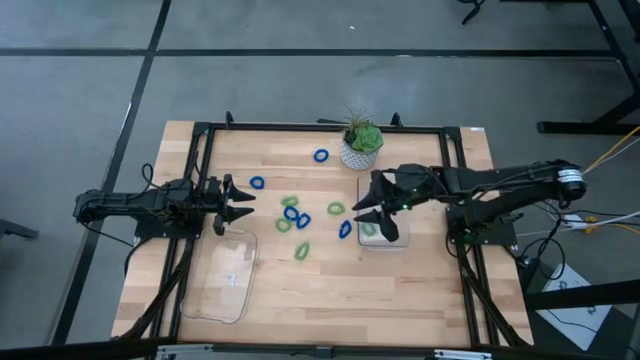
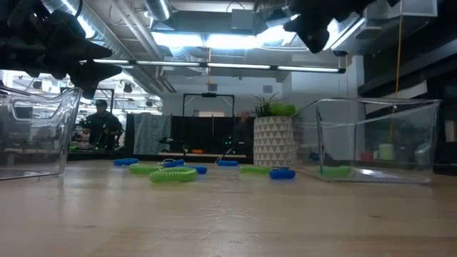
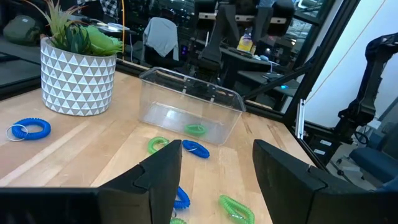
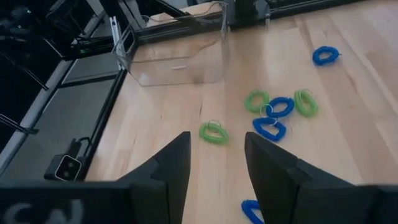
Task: Sort spring keychains
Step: Put the green spring keychain into the top transparent bin
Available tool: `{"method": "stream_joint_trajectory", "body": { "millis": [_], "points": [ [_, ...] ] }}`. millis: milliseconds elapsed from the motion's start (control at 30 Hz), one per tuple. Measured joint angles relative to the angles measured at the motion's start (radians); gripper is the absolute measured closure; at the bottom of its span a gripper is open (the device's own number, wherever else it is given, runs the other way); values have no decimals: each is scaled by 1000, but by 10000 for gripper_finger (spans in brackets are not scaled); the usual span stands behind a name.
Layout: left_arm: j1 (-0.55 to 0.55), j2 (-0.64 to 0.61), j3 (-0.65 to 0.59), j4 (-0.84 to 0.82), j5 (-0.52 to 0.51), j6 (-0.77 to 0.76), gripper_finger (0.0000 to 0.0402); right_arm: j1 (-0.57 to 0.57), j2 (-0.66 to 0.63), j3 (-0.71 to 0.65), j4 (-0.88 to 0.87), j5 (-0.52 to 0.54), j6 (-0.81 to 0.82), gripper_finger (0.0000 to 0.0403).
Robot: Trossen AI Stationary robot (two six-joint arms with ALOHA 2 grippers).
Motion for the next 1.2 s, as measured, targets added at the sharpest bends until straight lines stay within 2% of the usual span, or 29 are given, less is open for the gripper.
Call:
{"method": "stream_joint_trajectory", "body": {
  "millis": [200,533,700,833,1200],
  "points": [
    [0,0,0,0,0,0,208,0,115,132,-74,0,-21,253],
    [0,0,0,0,0,0,208,0,341,448,-406,-10,-34,253],
    [0,0,0,0,0,0,208,0,446,563,-542,-9,-70,253],
    [0,0,0,0,0,0,208,0,505,600,-589,-9,-72,253],
    [0,0,0,0,0,0,208,0,613,601,-639,-8,-99,253]
  ]
}}
